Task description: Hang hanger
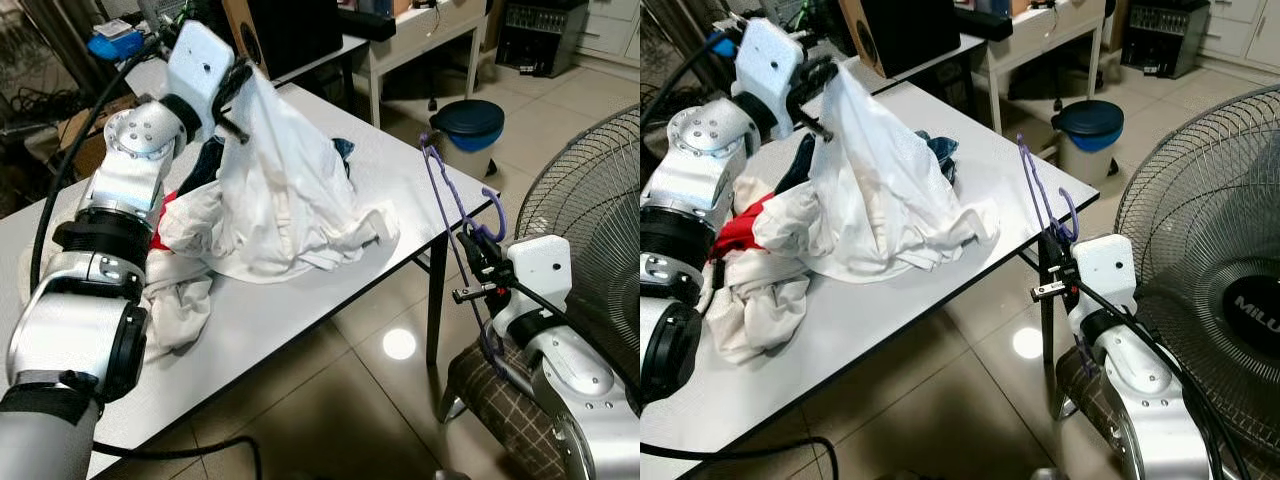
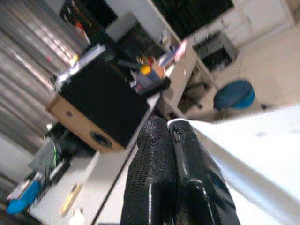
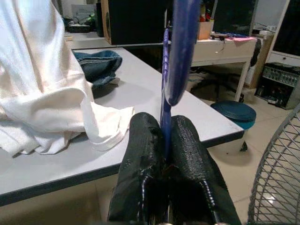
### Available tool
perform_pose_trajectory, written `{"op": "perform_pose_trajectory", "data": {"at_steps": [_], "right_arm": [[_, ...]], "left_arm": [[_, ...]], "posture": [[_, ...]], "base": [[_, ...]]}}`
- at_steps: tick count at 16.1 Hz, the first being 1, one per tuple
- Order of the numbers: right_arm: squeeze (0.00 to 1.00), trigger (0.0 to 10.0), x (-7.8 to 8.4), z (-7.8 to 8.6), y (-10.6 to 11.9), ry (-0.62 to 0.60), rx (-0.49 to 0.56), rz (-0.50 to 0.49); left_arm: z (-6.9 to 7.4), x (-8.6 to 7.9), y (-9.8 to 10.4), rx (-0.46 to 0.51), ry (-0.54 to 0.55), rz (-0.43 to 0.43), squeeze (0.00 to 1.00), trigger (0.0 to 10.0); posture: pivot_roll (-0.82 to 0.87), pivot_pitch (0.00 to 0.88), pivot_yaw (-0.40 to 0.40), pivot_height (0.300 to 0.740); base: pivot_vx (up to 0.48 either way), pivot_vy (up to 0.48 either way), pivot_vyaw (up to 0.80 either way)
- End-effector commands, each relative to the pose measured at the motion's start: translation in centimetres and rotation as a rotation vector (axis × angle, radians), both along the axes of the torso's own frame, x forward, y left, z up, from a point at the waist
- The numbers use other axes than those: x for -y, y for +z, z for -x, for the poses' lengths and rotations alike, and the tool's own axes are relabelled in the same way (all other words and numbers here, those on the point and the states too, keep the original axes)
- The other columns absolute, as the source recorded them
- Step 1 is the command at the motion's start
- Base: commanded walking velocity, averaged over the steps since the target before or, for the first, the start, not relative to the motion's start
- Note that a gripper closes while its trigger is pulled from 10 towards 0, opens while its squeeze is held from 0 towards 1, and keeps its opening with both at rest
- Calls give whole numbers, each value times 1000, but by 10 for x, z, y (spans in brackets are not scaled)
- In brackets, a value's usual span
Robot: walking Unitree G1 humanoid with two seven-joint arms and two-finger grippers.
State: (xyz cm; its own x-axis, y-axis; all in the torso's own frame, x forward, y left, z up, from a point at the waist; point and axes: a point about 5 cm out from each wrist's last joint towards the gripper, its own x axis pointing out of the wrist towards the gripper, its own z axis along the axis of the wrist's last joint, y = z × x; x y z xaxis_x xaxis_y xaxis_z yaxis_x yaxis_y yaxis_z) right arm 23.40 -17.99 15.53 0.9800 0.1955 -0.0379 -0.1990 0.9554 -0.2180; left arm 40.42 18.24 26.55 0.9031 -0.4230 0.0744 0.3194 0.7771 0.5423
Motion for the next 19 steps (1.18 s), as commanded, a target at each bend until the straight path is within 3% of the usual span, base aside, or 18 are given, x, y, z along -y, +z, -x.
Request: {"op": "perform_pose_trajectory", "data": {"at_steps": [1, 4, 6, 8, 13, 17, 19], "right_arm": [[0, 10000, -10, 4, 6, 68, 35, -23], [0, 10000, -20, 11, 16, 195, 55, -100], [0, 10000, -30, 16, 18, 288, 39, -138], [0, 10000, -41, 28, 23, 421, -1, -230], [0, 10000, -45, 45, 24, 633, -147, -301], [0, 10000, -45, 19, 14, 583, -269, -276], [0, 10000, -50, 14, 13, 593, -299, -296]], "left_arm": [[-1, -11, -13, -45, 59, -46, 0, 0], [-4, -18, -40, -137, 154, -145, 0, 0], [-4, -15, -50, -188, 153, -109, 0, 0], [-8, -5, -40, -171, 142, -23, 0, 0], [-13, -1, -17, -143, 128, 97, 0, 0], [-11, -5, -11, -134, 70, 99, 0, 0], [-8, -10, -12, -126, 53, 93, 0, 0]], "posture": [[-134, 0, 242, 740], [-136, 0, 236, 740], [-137, 0, 236, 740], [-146, 0, 232, 740], [-117, 0, 162, 740], [-57, 0, 70, 740], [-25, 0, 28, 740]], "base": [[0, 0, 0], [0, 0, 0], [0, 0, 0], [0, 0, 0], [0, 0, 0], [0, 0, 0], [0, 0, 0]]}}
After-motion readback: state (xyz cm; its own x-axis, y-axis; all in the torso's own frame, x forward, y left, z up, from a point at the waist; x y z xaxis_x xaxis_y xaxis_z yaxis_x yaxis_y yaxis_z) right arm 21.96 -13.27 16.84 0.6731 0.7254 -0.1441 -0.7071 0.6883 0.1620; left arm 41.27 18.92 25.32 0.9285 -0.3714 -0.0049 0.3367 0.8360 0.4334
